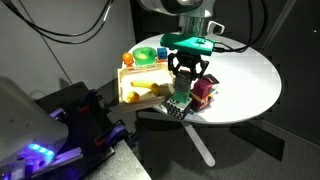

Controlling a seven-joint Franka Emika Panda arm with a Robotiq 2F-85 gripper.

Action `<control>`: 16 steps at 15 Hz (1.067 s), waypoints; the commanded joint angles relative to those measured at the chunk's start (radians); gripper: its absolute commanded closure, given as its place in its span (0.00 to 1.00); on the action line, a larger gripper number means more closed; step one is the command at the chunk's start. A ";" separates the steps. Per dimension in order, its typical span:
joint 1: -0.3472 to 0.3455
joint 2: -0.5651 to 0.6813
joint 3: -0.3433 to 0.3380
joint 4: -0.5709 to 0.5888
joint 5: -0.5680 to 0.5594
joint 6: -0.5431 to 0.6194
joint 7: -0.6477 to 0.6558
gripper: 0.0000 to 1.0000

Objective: Put the grey block in the box

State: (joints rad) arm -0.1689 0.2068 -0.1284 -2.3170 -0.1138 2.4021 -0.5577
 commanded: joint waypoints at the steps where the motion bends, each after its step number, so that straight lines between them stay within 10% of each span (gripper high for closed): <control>1: 0.014 -0.081 0.008 -0.067 -0.048 0.010 0.070 0.76; 16: 0.196 -0.028 0.103 -0.025 -0.178 -0.132 0.499 0.76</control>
State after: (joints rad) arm 0.0043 0.1517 -0.0411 -2.3793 -0.2508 2.3073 -0.1447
